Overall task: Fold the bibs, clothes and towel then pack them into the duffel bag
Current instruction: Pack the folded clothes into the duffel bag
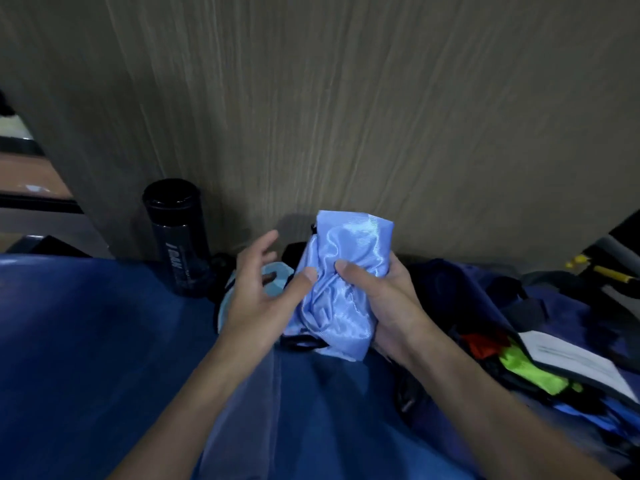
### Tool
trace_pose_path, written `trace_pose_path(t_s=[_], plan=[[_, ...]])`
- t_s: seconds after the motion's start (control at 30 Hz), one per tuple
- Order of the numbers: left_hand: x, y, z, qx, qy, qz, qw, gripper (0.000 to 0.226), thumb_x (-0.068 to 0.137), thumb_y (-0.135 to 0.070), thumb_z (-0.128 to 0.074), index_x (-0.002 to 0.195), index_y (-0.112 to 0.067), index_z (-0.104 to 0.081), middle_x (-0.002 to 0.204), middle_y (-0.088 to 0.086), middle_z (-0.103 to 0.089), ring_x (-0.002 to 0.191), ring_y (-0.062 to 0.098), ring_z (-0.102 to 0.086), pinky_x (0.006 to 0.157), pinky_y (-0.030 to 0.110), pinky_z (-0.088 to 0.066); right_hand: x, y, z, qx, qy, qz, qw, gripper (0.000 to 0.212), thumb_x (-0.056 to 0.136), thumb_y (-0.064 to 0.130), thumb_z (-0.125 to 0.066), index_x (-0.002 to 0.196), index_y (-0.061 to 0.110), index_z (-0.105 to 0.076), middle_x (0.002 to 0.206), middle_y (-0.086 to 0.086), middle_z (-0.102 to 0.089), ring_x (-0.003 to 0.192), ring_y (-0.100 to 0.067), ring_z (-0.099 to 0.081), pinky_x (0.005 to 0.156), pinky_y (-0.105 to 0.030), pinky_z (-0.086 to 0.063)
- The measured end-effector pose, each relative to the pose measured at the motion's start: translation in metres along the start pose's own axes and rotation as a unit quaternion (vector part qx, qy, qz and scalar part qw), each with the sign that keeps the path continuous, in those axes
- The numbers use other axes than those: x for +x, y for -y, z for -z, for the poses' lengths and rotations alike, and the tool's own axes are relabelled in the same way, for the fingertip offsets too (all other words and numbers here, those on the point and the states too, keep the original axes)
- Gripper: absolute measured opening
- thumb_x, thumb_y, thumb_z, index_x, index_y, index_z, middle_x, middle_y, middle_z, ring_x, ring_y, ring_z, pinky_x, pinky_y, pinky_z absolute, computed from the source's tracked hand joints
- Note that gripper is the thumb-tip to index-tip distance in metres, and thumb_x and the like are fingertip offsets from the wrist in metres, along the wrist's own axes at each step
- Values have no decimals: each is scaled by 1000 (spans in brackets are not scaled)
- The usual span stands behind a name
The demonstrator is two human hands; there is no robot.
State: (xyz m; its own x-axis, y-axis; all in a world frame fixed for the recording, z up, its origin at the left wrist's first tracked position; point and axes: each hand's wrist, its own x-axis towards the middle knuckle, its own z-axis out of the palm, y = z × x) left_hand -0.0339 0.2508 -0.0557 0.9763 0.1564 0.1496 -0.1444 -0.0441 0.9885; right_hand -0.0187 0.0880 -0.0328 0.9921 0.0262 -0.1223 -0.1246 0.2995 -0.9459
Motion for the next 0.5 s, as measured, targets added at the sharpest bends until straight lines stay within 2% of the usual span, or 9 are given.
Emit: trace_pose_path(t_s=[0.07, 0.1, 0.13, 0.17, 0.2, 0.27, 0.4, 0.5], plan=[[-11, -20, -14, -10, 14, 58, 998, 89, 67, -67, -78, 140, -32, -41, 134, -18, -52, 114, -15, -51, 91, 10, -39, -20, 11, 19, -12, 14, 9, 1000, 39, 84, 2, -72, 120, 5, -58, 111, -20, -70, 102, -37, -68, 91, -54, -54], [-17, -30, -22, -33, 43, 78, 995, 82, 68, -68, -76, 135, -30, -45, 124, -19, -58, 105, -19, -56, 86, 9, -41, -30, 16, 29, -14, 20, 13, 1000, 40, 84, 2, -71, 122, 4, -57, 112, -19, -70, 102, -36, -68, 90, -52, -55], [-23, -38, -31, -60, 88, 93, 990, 71, 71, -68, -73, 125, -27, -53, 116, -16, -65, 100, -14, -61, 87, 14, -45, -41, 20, 39, -13, 26, 18, 999, 43, 84, 2, -72, 123, 4, -55, 114, -19, -69, 104, -37, -68, 90, -51, -55], [-29, -44, -43, -80, 139, 104, 982, 64, 75, -65, -73, 120, -20, -60, 112, -9, -71, 103, -2, -67, 90, 24, -49, -50, 23, 50, -8, 27, 28, 999, 47, 83, 1, -73, 125, 4, -53, 116, -20, -68, 105, -38, -67, 91, -51, -54], [-36, -49, -55, -93, 178, 107, 974, 56, 79, -57, -74, 118, -17, -64, 112, -2, -73, 107, 11, -69, 93, 34, -51, -58, 26, 62, -2, 24, 38, 999, 51, 82, 1, -74, 126, 3, -50, 118, -21, -67, 107, -39, -66, 92, -52, -53], [-49, -59, -83, -105, 217, 101, 965, 45, 83, -40, -77, 118, -14, -66, 113, 5, -74, 107, 24, -70, 95, 43, -52, -76, 32, 84, 0, -4, 50, 999, 59, 77, 5, -80, 126, 3, -47, 119, -21, -66, 107, -39, -66, 93, -54, -53], [-74, -76, -143, -75, 239, 84, 964, 47, 76, -27, -79, 117, -14, -61, 104, 4, -76, 99, 24, -73, 84, 40, -58, -109, 49, 132, -6, -90, 66, 994, 69, 68, 21, -88, 122, 6, -46, 115, -16, -68, 101, -33, -69, 89, -53, -55], [-93, -79, -182, -44, 267, 70, 960, 53, 73, -25, -85, 119, -20, -59, 102, 7, -76, 95, 26, -74, 80, 41, -59, -132, 56, 170, -2, -127, 88, 988, 58, 71, 21, -85, 115, 9, -51, 109, -14, -71, 97, -31, -71, 85, -52, -57]])
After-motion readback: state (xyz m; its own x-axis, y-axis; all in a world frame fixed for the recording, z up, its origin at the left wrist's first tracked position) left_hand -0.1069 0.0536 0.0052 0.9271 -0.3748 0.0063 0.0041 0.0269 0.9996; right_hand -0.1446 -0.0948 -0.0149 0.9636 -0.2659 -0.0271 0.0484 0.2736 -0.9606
